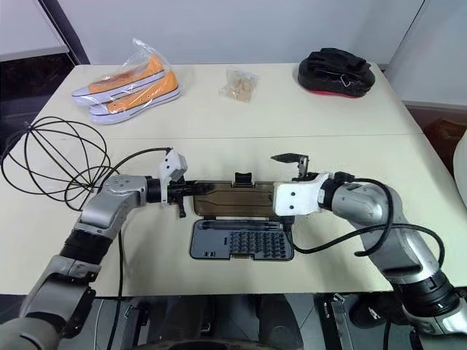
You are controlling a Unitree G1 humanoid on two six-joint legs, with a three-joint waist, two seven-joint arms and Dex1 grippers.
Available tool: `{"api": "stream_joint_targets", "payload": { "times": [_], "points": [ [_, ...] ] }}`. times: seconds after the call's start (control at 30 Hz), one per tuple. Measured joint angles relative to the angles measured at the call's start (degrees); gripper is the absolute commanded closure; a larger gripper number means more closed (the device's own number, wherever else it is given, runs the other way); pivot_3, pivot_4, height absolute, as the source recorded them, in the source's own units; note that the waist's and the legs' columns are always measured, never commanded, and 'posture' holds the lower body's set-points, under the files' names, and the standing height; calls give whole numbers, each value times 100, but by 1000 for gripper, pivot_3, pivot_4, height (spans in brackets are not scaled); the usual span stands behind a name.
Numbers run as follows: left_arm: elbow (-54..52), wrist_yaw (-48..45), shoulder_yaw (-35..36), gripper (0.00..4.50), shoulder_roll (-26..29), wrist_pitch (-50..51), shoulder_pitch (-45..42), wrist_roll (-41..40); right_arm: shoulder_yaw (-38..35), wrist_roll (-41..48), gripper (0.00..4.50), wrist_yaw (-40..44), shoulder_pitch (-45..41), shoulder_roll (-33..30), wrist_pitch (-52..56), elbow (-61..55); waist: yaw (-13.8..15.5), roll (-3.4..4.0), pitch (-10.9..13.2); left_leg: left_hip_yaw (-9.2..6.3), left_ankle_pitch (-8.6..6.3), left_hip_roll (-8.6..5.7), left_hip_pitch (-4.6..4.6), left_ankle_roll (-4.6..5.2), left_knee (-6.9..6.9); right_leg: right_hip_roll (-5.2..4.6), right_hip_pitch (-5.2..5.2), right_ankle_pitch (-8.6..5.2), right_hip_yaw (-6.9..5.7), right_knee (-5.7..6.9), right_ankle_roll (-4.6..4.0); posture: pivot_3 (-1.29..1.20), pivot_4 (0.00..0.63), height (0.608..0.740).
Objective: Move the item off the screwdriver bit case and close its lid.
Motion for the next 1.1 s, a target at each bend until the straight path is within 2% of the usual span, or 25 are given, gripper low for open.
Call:
{"api": "stream_joint_targets", "payload": {
  "times": [0.03,0.07,0.13,0.17,0.3,0.37,0.53,0.67,0.83,0.87,0.9,1.1],
  "points": [
    [80,-70,-12,4500,-24,-82,-63,9,-511,773,63,302,131,-10,685,-391,19,0,1,-8,0,-1,-8,0,1,0,-2,0,-3,0,0,0,150,740],
    [114,-104,-13,4500,-19,-106,-99,11,-773,1154,63,452,195,-43,984,-581,14,-1,1,-11,-1,0,-7,1,1,2,0,0,-5,-3,0,0,150,740],
    [207,-275,-3,4500,-23,-190,-251,0,-2037,2857,63,1094,525,-331,2164,-1191,44,-1,2,-17,-4,0,-14,6,3,-1,1,0,-11,-6,1,0,150,740],
    [239,-330,12,4500,-11,-198,-306,-4,-2454,3332,63,1281,613,-465,2500,-1330,41,-3,1,-17,-6,0,-12,10,3,-2,3,1,-11,-9,1,0,150,740],
    [144,-761,14,4500,27,-174,-418,-104,-3997,4755,63,2097,1658,-885,3532,-1433,37,-4,1,-10,-10,1,-6,17,2,-5,9,0,-10,-14,0,0,150,740],
    [-58,-1037,-6,4500,144,-69,-413,-211,-4417,5160,63,2194,1966,-897,3838,-1436,0,-6,2,-5,-10,6,-4,17,2,-2,8,0,-8,-13,0,0,150,740],
    [-877,-1794,-228,4500,688,55,-246,-324,-4629,5358,63,1987,2463,-866,3845,-1481,-22,-4,2,3,-10,15,6,17,-2,8,8,-3,-2,-12,0,0,150,740],
    [-955,-2118,-278,4500,963,-201,-98,-258,-4653,5355,63,1873,2933,-805,3643,-1567,14,-7,4,3,-10,13,0,17,1,6,8,-10,-3,-17,-9,0,150,740],
    [-307,-2171,-284,4500,855,-451,-617,-119,-4638,5349,63,1660,3297,-664,3433,-1814,55,-13,6,0,-10,12,-19,17,11,10,9,-5,-8,-45,0,0,150,740],
    [-24,-2192,-276,4500,786,-531,-890,-89,-4608,5379,573,1553,3424,-573,3416,-1973,68,-13,6,0,-10,13,-25,17,11,10,6,-4,-8,-47,1,0,150,740],
    [80,-2222,-264,4500,764,-570,-1007,-86,-4566,5409,802,1502,3483,-554,3413,-2057,82,-13,6,1,-10,12,-28,17,11,9,4,-4,-7,-50,2,0,150,740],
    [206,-2713,-528,4500,595,-602,-1071,-44,-4633,5568,802,1175,3921,-405,3352,-2348,79,-11,5,0,-15,12,-49,26,10,8,-5,1,-7,-71,11,0,150,740]
  ]
}}
